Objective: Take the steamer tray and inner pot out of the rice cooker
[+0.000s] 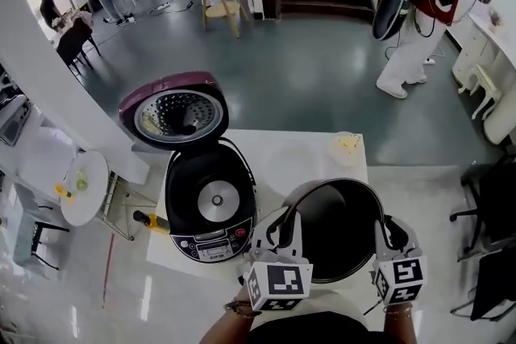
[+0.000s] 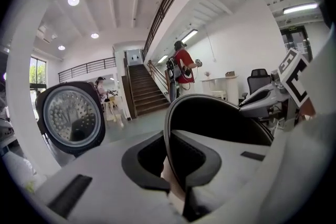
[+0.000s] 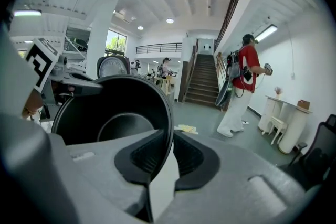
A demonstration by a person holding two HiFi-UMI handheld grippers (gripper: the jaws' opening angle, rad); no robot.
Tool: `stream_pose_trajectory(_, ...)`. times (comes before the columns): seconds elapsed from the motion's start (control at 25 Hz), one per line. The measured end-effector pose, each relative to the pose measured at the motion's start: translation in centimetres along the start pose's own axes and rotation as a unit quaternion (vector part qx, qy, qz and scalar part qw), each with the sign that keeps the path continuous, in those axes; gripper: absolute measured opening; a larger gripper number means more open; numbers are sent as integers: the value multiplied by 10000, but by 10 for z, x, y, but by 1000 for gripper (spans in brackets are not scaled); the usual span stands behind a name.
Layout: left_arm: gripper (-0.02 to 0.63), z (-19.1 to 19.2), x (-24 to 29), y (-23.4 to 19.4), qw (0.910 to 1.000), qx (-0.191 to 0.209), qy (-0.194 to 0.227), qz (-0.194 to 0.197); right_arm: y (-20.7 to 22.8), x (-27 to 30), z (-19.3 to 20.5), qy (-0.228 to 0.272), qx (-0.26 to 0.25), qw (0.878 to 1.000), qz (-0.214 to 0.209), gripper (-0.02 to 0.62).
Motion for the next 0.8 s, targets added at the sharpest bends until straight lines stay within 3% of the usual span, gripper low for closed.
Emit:
stream_pose_trajectory(0.2,17,33,13,25,9978,-393,-486,212,11,9,27,-536,-86,9985,-106,56)
stream_pose_trajectory(0.8,17,100,27,64,9835,-1161,-1382,120,20,51,72,-1419,-705,9851,-666,57)
Point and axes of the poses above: the fingertips, and each gripper's own axes: x forward along the fingers, y to its right, z out of its underside, the point moved 10 cm from there along -x, backward along the fingers, and after that the axes turned 12 degrees about x, right-handed, at the moved point
